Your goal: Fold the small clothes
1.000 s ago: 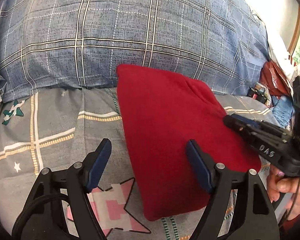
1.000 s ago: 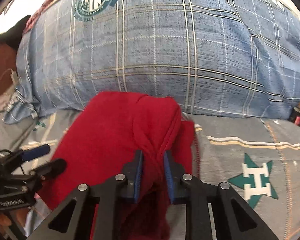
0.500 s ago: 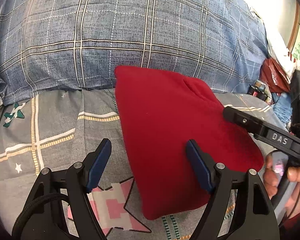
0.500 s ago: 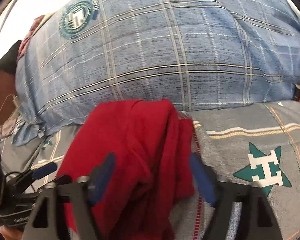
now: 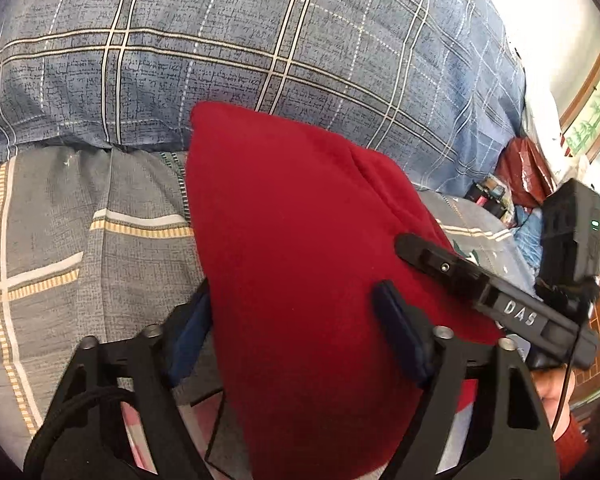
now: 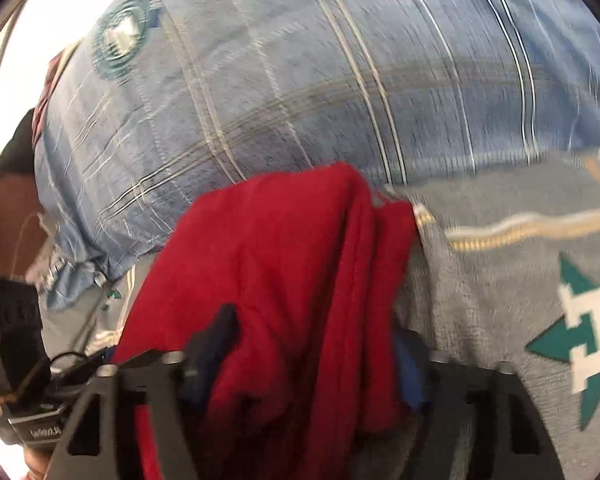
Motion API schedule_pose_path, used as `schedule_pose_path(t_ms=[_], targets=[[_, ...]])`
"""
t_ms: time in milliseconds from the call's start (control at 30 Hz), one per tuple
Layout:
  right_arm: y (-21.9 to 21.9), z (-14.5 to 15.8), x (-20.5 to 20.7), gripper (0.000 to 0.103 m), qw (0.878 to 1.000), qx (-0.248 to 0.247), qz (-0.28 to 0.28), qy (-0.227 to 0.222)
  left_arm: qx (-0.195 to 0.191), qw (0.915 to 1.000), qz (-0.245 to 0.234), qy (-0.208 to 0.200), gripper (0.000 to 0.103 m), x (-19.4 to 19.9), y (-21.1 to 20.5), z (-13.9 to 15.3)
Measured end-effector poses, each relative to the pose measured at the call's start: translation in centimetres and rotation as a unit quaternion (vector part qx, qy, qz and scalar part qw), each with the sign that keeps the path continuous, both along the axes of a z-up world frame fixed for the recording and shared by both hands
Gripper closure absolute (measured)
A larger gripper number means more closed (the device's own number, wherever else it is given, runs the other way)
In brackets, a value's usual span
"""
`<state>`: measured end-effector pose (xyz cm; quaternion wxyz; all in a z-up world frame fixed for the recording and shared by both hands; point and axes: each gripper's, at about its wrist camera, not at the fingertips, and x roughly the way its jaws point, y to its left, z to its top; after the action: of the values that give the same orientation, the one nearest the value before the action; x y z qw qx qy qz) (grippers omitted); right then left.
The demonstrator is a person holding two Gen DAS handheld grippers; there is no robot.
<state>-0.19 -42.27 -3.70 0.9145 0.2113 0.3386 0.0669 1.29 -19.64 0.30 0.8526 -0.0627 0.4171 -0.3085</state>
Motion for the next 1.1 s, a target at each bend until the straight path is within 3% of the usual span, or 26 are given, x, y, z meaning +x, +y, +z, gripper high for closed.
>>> schedule_pose_path(t_ms=[33,100,233,367,500,567,633,733,800,933,1000,1033,1100], targets=[[0.5,0.5,-0.3,0.057,1.0,-0.021,0.002,-0.006,0.0,1.0,-0.001,-0.004,0.04,-0.3,0.3,0.4],[1.5,1.7,-1.0,0.063,0.999,-0.048,0.011,-0.018,0.002,1.0,-0.005,-0.008,0.046,-0.9,0.7,1.3],[2.8,3.3,-2.7,0.064,0.999,-0.024,0.039,-0.029,-0.004,0.9996,-0.012,-0.024,0.047,-4.6,3.6,4.6],[5.5,4.5,-5.5,0.065,0.996,0.007,0.083,-0.021,0.027,0.9984,-0.014,-0.047,0.047,-9.3,7.0,6.4],[7.8,2.9,-8.2,0.063,0.995,0.027,0.095,0.019,0.056,0.9983,0.018,0.002,0.047,-12.2,10.1,3.3],[8.3,1.8,-9.1,0.06,0.996,0.008,0.078,0.049,0.071,0.9968,0.034,0.007,0.047,-12.9,10.9,1.9],[8.1,2.3,-10.7,0.059,0.998,-0.018,0.048,0.038,0.051,0.9971,0.054,0.015,0.047,-13.6,12.2,1.3],[8.4,4.4,-12.5,0.059,0.999,-0.035,0.036,-0.007,0.051,0.9953,0.082,0.002,0.047,-14.2,12.5,1.9],[10.1,5.4,-12.4,0.059,0.996,-0.042,0.068,-0.028,0.069,0.993,0.096,-0.011,0.047,-14.5,12.1,2.1],[13.0,4.4,-9.9,0.062,0.993,-0.059,0.102,-0.009,0.099,0.9895,0.101,-0.03,0.042,-14.9,10.4,1.6],[13.0,2.8,-8.7,0.063,0.991,-0.099,0.09,0.007,0.104,0.9884,0.103,-0.039,0.036,-14.8,10.0,1.4],[12.9,2.3,-8.6,0.069,0.99,-0.111,0.083,0.013,0.103,0.9886,0.101,-0.045,0.036,-14.8,9.9,1.3],[11.4,0.6,-8.3,0.069,0.993,-0.088,0.082,0.02,0.107,0.9881,0.098,-0.051,0.036,-14.8,9.8,1.1]])
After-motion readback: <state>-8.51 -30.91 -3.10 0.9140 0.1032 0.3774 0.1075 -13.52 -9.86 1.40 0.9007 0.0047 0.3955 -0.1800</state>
